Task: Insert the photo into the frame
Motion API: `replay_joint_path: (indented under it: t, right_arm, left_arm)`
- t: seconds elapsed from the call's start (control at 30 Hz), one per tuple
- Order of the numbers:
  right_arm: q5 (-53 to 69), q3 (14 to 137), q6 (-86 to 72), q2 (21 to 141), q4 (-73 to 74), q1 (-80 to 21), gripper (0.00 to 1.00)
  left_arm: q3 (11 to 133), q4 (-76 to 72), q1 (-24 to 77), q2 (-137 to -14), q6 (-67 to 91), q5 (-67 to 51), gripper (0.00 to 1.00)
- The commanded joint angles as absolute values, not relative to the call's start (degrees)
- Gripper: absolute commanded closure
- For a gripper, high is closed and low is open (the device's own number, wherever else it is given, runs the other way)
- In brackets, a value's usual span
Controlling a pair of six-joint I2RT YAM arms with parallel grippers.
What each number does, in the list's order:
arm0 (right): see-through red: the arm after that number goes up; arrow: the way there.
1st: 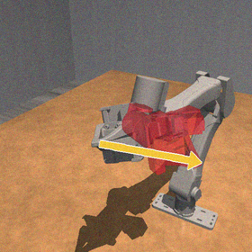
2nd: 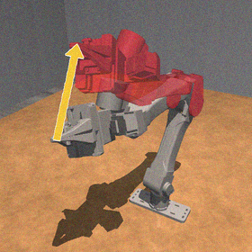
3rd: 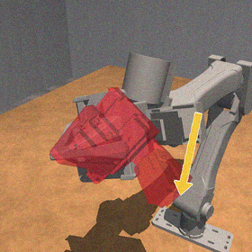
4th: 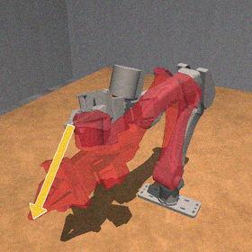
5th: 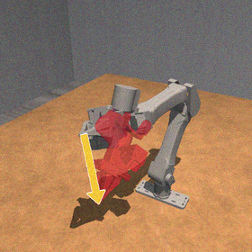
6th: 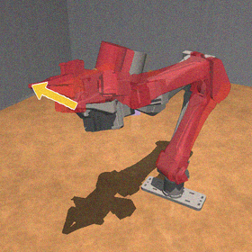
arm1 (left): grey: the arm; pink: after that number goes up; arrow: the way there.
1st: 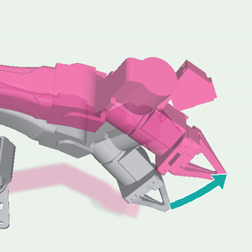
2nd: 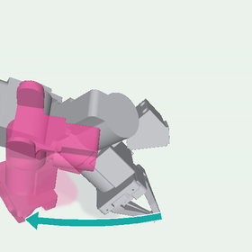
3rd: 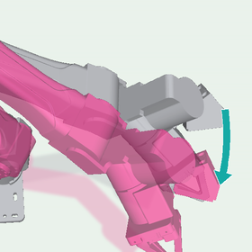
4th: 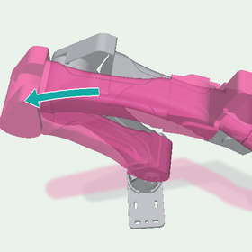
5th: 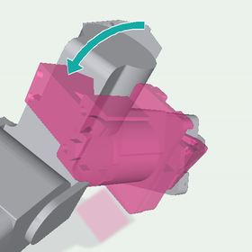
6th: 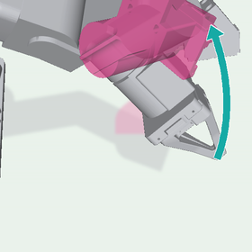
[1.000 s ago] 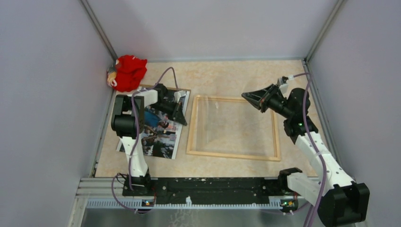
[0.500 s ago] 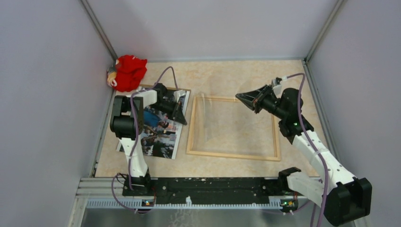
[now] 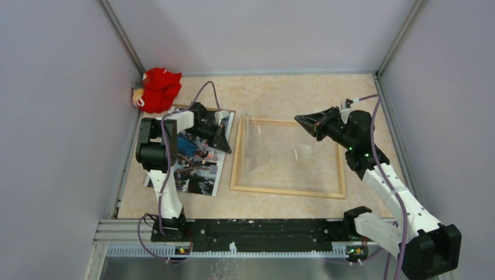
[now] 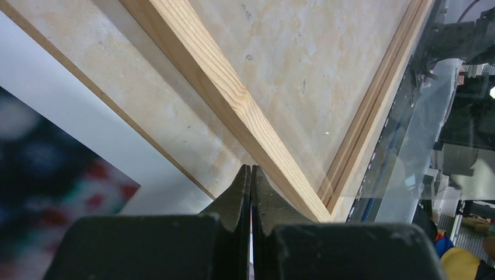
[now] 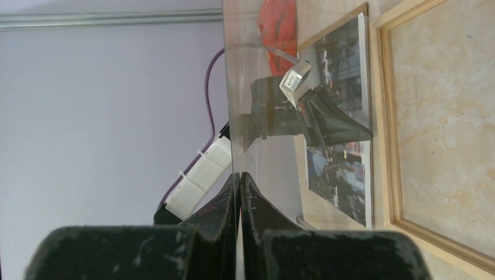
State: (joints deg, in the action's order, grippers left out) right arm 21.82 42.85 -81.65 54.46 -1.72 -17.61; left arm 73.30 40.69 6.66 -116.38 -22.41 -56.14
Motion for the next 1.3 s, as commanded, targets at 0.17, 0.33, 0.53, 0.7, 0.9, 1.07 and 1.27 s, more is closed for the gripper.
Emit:
replay_joint_path:
  t: [0.17, 0.33, 0.53, 0.7, 0.9, 1.07, 1.27]
  right_arm:
    - [18.3, 43.1, -81.9, 52.8, -0.8, -18.2, 1.00]
    - [18.1, 43.4, -82.2, 54.1, -2.1, -19.3, 1.00]
    - [16.8, 43.7, -82.8, 55.2, -3.4, -21.3, 1.00]
    - [15.6, 44.1, -83.3, 55.2, -3.7, -22.2, 1.00]
    - [15.0, 45.0, -84.0, 55.0, -4.5, -23.0, 1.00]
    - [12.9, 45.0, -85.0, 54.8, -4.4, -24.0, 1.00]
    - [10.1, 47.3, -85.7, 57.2, -4.9, -25.7, 1.00]
  left_arm:
    - [72.2, 39.2, 7.0, -114.3, -23.1, -58.3, 0.99]
    - [72.0, 38.9, 7.1, -114.3, -22.9, -58.4, 0.99]
    - [71.6, 38.6, 7.1, -114.2, -22.9, -58.1, 0.99]
    - [71.5, 38.5, 7.1, -114.1, -22.9, -57.7, 0.99]
    - [71.3, 38.3, 7.1, -113.9, -22.9, -57.7, 0.99]
    - [71.0, 38.3, 7.2, -113.7, -22.8, -57.7, 0.99]
    - [70.8, 38.3, 7.1, -113.4, -22.7, -57.4, 1.00]
